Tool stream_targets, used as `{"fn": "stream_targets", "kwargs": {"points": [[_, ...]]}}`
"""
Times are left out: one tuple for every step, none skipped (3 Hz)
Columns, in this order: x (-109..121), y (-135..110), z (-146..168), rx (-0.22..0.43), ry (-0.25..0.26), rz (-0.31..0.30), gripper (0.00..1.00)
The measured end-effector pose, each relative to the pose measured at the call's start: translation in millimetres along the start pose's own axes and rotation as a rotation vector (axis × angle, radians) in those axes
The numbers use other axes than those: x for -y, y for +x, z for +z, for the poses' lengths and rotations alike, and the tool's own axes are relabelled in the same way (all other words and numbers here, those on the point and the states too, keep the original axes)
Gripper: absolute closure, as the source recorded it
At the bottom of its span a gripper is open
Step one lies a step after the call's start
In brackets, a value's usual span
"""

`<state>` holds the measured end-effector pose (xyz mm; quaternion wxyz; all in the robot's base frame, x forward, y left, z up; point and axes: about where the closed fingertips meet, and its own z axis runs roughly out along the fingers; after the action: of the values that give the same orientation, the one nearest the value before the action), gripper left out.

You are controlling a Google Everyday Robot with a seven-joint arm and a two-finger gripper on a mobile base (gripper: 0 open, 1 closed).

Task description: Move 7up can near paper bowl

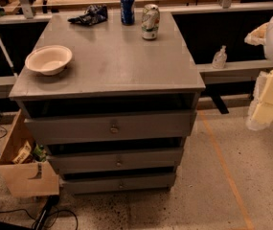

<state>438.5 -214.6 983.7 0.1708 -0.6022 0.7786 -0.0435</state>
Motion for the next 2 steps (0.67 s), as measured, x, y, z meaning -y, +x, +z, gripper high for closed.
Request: {"fn": "stream_targets", "kwargs": {"points": [[0.0, 0.0, 0.0, 0.0, 0.0, 0.0, 0.0], [24.2, -5.4, 5.2, 0.067, 0.032, 0.042, 0.0]]}}
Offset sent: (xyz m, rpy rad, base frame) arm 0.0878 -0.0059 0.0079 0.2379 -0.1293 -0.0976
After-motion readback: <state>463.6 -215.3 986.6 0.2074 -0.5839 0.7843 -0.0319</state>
